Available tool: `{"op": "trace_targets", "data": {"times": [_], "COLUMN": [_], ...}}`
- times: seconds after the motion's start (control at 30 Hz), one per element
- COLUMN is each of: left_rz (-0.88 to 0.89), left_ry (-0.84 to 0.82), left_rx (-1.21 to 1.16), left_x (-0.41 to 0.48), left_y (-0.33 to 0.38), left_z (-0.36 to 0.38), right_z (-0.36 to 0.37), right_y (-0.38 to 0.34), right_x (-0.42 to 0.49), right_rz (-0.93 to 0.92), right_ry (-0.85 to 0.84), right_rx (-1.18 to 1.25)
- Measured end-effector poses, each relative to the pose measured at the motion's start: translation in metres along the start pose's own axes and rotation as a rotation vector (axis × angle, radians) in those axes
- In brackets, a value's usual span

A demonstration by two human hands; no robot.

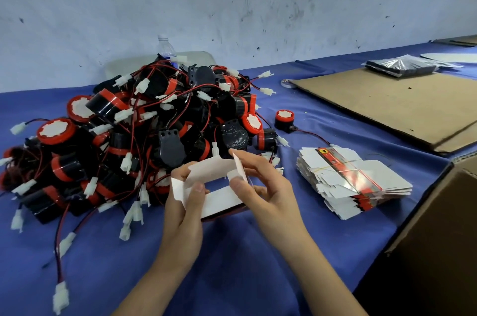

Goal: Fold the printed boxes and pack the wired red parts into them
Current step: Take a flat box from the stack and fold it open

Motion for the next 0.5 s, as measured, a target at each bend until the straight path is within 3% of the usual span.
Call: {"op": "trace_targets", "data": {"times": [0.17,0.27,0.4,0.5], "left_rz": [-0.015,-0.126,-0.152,-0.133], "left_ry": [0.041,0.093,0.079,0.039], "left_rx": [-0.017,-0.094,-0.178,-0.148], "left_x": [-0.001,0.002,0.007,0.010], "left_y": [0.000,-0.006,-0.007,-0.005], "left_z": [-0.003,-0.008,-0.012,-0.012], "right_z": [0.003,0.003,-0.003,-0.005], "right_y": [-0.009,-0.015,-0.014,-0.021], "right_x": [0.001,0.001,0.002,0.004], "right_rz": [-0.165,-0.354,-0.387,-0.516], "right_ry": [0.002,-0.107,-0.211,-0.164], "right_rx": [-0.198,-0.362,-0.482,-0.655]}}
Point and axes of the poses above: each hand's wrist, its own x-axis towards the middle knuckle, its own z-axis out of the palm, y = z × x, the point moved 4 cm from there along x, towards the middle knuckle, and after that the axes turned 14 degrees about -z, right-handed, at the moved point
